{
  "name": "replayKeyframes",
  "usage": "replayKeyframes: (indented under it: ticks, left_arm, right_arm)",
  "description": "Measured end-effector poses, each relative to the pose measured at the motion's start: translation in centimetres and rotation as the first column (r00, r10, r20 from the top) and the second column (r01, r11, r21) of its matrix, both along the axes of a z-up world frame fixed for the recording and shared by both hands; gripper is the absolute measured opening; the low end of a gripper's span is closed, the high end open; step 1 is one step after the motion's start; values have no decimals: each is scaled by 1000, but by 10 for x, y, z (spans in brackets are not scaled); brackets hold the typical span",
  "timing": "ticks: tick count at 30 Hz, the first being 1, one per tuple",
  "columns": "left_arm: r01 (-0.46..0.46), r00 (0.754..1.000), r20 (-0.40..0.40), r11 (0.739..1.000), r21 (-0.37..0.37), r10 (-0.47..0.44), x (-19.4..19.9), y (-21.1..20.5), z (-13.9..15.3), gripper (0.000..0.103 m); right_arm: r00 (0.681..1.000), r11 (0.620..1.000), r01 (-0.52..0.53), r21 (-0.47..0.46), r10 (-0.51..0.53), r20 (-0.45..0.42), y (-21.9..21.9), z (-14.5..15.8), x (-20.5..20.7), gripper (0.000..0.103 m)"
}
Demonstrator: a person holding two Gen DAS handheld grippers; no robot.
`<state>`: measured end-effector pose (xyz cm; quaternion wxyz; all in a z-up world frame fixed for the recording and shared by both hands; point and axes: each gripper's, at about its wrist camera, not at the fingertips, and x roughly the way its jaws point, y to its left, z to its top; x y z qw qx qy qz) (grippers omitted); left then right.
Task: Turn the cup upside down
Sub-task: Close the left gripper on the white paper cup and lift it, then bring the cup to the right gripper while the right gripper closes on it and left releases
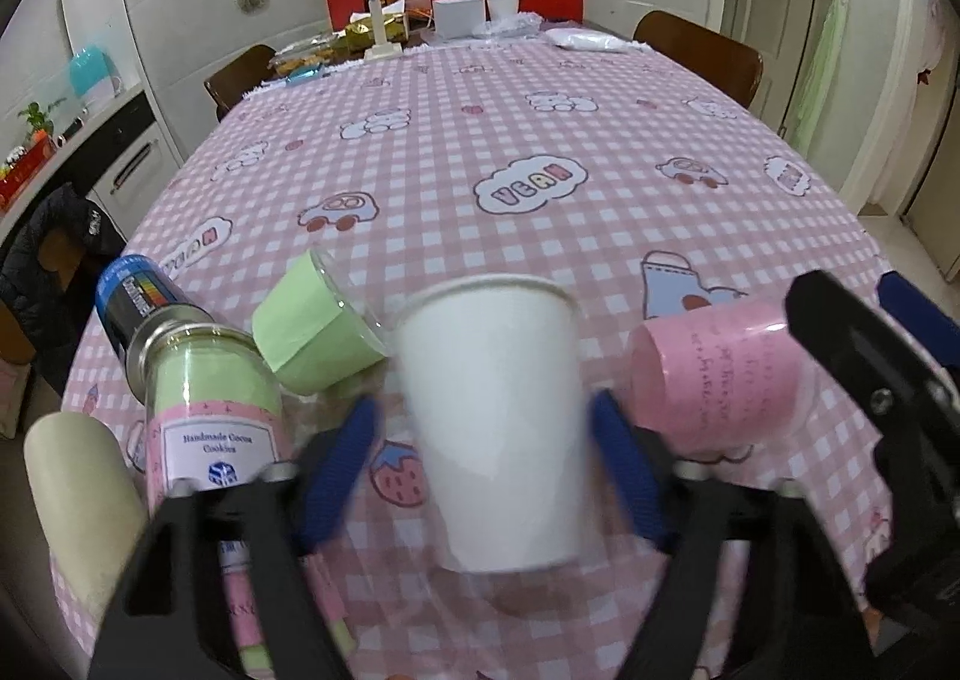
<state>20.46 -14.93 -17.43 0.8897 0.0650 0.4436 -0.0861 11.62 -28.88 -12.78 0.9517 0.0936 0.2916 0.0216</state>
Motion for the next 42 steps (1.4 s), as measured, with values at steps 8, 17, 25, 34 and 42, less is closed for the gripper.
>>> replayKeyframes:
  ticks: [8,17,25,34,42]
  left_arm:
    - [-11,1000,-6,999,-32,11,-12,4,0,62]
    - [-1,1000,-12,997,-73,0,-44,4,6,62]
    - [26,999,-30,996,-90,-28,-61,3,1,62]
    - [4,999,-34,992,-129,-8,-73,19,13,62]
    - [-25,997,-79,987,-160,13,-79,42,21,62]
  right_arm:
    - [1000,999,-26,-22,26,-4,8,1,-10,95]
    - [999,998,-41,-39,41,-4,14,4,-29,95]
    - [998,997,-64,-40,64,-11,23,7,-36,95]
    - [999,998,-48,-32,49,3,26,15,-44,95]
    - [998,998,-66,2,66,-11,35,20,-46,95]
